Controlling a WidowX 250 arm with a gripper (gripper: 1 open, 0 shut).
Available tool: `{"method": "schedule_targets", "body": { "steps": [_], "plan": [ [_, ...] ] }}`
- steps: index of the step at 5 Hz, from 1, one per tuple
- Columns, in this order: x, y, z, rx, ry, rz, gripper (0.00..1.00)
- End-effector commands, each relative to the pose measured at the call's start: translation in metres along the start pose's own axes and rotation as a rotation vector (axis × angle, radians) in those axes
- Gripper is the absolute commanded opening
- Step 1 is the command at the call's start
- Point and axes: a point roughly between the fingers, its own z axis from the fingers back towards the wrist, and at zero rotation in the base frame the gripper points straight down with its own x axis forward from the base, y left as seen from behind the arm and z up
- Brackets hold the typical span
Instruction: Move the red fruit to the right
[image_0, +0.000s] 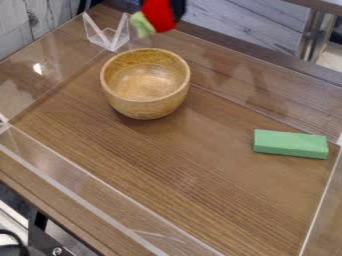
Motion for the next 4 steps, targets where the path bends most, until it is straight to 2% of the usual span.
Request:
{"method": "schedule_targets", "body": {
  "steps": [1,3,4],
  "plan": [
    [-0.009,-0.044,0.016,-0.003,-0.058,-0.084,0.00],
    [-0.053,-0.116,-0.008,-0.010,0.042,-0.331,0.00],
    [-0.068,-0.141,-0.033,0.002,0.087,-0.403,0.00]
  ]
}}
